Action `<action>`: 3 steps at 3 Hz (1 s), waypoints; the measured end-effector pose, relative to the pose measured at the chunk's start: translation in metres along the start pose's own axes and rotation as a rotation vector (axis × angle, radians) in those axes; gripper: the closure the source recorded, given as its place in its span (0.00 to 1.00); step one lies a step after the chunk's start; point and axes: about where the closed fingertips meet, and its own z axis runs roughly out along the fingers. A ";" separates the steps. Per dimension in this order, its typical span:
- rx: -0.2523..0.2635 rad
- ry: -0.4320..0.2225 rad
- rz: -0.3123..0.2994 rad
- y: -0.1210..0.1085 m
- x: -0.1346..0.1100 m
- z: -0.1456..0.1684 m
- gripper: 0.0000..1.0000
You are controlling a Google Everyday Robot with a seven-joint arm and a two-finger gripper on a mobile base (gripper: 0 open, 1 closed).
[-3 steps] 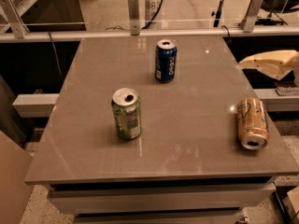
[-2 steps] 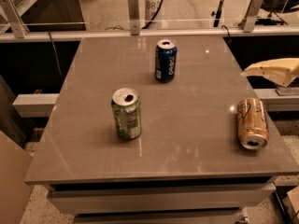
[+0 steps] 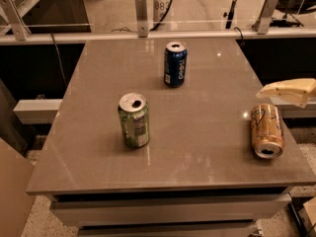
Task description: Place orange can upright
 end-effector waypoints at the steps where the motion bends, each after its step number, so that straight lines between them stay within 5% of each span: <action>1: -0.014 -0.023 -0.038 0.008 0.007 0.010 0.00; 3: -0.015 -0.083 -0.110 0.014 0.021 0.026 0.00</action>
Offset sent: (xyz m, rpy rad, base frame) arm 0.0055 -0.0221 -0.0349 0.0418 0.0442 0.1506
